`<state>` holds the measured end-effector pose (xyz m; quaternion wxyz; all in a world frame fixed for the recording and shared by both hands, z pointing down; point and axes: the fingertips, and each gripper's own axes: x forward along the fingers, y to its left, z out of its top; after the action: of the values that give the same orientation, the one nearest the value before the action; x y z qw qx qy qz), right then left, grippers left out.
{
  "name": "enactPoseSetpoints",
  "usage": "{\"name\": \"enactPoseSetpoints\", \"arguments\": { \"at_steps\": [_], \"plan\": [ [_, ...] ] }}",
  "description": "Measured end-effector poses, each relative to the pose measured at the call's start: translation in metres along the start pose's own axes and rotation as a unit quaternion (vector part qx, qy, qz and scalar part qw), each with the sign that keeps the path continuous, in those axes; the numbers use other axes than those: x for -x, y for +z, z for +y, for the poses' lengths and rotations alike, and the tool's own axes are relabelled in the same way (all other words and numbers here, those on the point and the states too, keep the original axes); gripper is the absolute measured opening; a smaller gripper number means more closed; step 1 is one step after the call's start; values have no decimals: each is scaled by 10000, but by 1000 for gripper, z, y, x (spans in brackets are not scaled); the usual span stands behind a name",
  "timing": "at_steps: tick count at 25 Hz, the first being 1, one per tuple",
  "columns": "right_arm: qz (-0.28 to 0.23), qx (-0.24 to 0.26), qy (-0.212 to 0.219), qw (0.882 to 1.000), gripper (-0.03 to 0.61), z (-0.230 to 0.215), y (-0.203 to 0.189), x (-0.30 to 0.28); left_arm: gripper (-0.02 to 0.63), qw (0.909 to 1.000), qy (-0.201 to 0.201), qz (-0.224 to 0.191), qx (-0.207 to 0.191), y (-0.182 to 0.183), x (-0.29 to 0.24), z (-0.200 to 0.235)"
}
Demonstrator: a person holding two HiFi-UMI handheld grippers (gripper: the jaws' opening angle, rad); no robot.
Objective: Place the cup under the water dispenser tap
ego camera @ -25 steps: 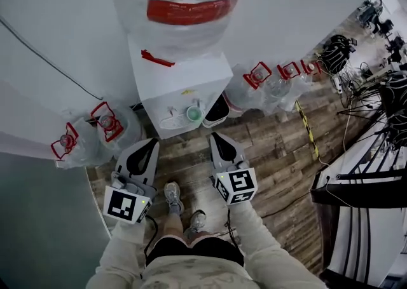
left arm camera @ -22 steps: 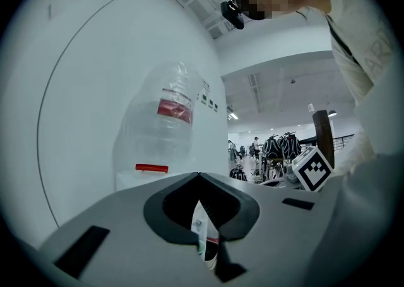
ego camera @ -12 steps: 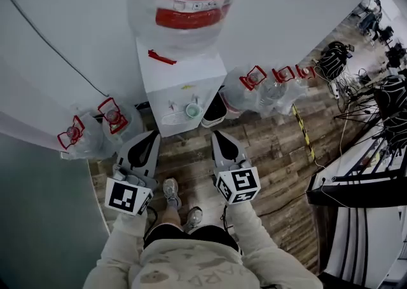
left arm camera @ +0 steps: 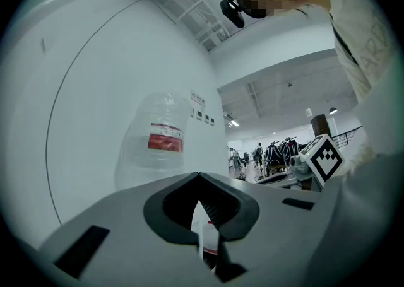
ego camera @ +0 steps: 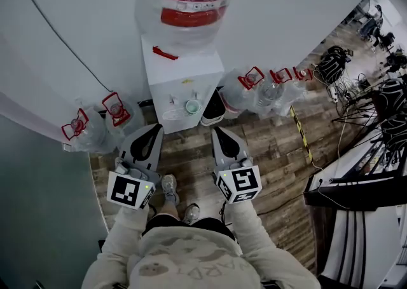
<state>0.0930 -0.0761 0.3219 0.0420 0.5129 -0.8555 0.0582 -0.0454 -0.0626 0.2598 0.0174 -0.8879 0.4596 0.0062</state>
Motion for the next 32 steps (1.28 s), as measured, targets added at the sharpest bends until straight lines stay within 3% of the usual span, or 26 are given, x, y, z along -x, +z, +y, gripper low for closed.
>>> {"name": "enactPoseSetpoints", "arguments": {
  "at_steps": [32],
  "plan": [
    [-655, 307, -55, 9974, 9, 23, 67, 93, 6, 9978, 208, -551, -314, 70, 55, -60]
  ]
}}
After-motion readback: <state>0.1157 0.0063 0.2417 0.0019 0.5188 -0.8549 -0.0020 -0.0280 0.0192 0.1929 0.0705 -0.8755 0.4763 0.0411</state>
